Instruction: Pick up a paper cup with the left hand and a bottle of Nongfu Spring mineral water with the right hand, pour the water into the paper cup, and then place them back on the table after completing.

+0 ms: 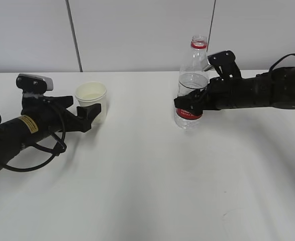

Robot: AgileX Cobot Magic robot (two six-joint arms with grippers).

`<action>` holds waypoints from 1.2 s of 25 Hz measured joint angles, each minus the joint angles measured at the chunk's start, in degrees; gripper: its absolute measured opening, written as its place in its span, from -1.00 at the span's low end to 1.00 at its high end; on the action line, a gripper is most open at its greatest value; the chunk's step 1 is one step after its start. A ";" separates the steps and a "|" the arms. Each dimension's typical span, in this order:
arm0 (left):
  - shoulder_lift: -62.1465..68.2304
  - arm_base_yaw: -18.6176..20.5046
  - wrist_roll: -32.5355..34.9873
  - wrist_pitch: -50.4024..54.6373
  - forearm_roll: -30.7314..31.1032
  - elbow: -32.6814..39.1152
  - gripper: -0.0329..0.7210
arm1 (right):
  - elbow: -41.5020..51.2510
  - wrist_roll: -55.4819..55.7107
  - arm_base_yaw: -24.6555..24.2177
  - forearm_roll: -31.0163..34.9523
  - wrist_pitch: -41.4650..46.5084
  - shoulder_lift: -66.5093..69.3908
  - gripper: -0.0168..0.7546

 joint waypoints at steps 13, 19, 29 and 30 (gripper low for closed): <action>0.00 0.00 0.00 0.00 0.00 0.00 0.64 | 0.00 0.15 0.00 -0.08 0.50 -0.04 0.53; 0.00 0.00 0.00 0.00 0.19 0.00 0.64 | 0.00 0.21 0.00 -0.33 0.32 -0.04 0.63; 0.00 0.00 0.00 0.00 0.30 0.00 0.64 | 0.00 8.20 0.00 -8.22 2.54 -1.21 0.76; 0.00 0.00 0.00 0.00 0.30 0.00 0.64 | 0.00 9.55 0.00 -9.73 3.26 -1.66 0.76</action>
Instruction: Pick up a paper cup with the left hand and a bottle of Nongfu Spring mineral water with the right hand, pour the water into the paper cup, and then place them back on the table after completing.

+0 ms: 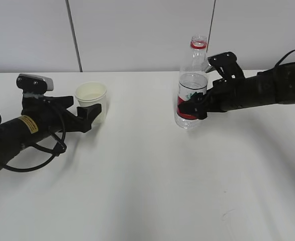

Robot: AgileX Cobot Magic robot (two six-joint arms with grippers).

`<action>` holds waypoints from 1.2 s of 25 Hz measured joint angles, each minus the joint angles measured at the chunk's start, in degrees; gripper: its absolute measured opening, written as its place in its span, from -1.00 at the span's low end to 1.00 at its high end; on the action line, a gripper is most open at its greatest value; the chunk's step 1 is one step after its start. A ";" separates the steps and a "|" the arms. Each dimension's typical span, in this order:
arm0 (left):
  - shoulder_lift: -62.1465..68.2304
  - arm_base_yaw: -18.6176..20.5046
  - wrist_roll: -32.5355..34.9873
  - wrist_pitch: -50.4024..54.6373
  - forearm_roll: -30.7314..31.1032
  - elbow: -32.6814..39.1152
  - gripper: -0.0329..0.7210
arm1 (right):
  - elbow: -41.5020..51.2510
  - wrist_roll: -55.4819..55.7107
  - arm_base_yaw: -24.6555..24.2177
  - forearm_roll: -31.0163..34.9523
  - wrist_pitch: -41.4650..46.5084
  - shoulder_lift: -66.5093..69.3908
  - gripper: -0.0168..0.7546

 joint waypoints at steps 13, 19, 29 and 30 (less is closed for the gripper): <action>0.00 0.00 0.00 0.00 0.06 0.00 0.64 | 0.00 19.19 0.00 -18.04 1.64 -1.38 0.54; 0.00 0.00 0.00 0.00 0.13 0.00 0.64 | 0.00 27.13 0.00 -20.36 1.15 -2.69 0.53; -0.59 0.00 0.00 0.57 1.95 0.00 0.64 | 0.00 28.31 -0.39 -20.58 -0.84 -5.93 0.53; -0.88 0.00 0.00 0.90 2.09 0.00 0.64 | 0.00 28.31 -0.67 -20.58 -1.67 -5.93 0.53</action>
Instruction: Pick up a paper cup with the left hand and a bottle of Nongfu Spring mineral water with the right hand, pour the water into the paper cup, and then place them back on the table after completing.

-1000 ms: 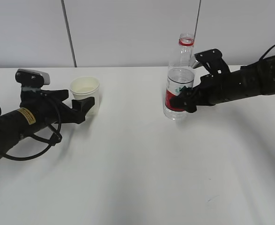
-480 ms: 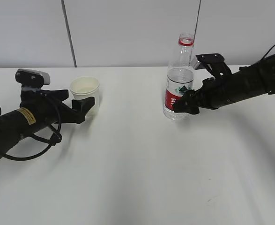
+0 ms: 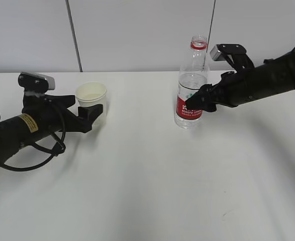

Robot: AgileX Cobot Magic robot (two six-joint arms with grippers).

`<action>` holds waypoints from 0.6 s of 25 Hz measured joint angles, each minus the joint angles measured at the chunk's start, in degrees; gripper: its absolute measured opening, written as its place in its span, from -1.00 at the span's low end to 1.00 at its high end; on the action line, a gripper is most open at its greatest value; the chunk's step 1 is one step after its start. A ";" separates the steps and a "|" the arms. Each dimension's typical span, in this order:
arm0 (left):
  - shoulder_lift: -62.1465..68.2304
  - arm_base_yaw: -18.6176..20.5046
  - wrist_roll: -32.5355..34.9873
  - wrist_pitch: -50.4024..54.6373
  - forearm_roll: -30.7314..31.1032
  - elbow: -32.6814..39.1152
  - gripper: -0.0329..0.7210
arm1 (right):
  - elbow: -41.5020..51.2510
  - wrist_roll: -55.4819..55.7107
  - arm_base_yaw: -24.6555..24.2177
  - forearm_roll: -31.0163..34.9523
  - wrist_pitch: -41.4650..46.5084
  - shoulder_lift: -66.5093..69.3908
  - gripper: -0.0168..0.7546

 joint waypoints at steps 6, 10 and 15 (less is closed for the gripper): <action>-1.81 0.00 0.00 1.69 0.57 0.00 0.64 | 0.00 0.42 -3.87 0.00 -7.97 -0.62 0.53; -2.07 0.00 0.00 3.27 1.23 0.00 0.64 | 0.00 0.88 -6.38 0.00 -11.09 -0.62 0.53; -2.07 0.00 -0.45 3.79 2.57 0.13 0.64 | 0.00 1.02 -8.36 0.00 -13.25 -0.62 0.53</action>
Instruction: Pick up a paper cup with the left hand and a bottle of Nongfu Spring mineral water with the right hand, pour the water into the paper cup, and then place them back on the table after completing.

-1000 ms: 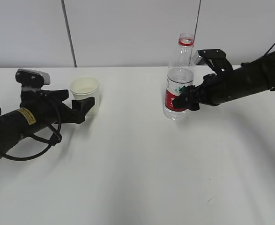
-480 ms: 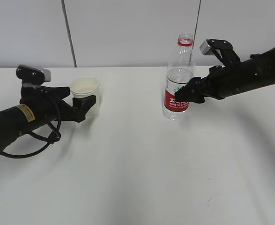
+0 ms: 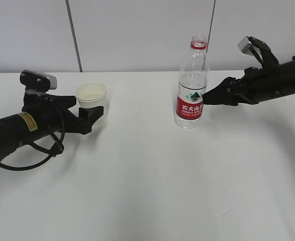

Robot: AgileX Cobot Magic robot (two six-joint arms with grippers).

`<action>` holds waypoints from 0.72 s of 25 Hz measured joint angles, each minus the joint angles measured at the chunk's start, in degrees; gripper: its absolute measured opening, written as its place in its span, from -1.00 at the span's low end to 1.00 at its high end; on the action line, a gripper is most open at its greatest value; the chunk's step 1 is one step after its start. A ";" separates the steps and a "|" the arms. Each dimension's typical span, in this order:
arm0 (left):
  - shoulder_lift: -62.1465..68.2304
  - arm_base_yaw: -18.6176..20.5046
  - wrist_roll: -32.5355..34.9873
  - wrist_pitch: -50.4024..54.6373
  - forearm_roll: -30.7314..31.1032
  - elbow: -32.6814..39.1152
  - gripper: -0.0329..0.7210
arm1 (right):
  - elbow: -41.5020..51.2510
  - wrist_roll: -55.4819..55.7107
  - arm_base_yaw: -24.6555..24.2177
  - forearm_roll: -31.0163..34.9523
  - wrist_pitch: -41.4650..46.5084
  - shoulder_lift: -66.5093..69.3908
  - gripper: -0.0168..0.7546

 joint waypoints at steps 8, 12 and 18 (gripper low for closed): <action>-2.17 0.19 -0.06 -0.09 0.14 4.10 0.64 | 0.00 0.13 -1.30 0.00 -0.87 -0.16 0.53; -3.81 0.19 -0.11 0.06 -0.05 5.02 0.64 | 0.00 0.13 -1.41 0.00 -0.58 -1.20 0.53; -6.86 0.19 -0.17 4.27 -0.11 5.07 0.64 | 0.00 -0.10 -1.41 0.00 3.20 -4.88 0.53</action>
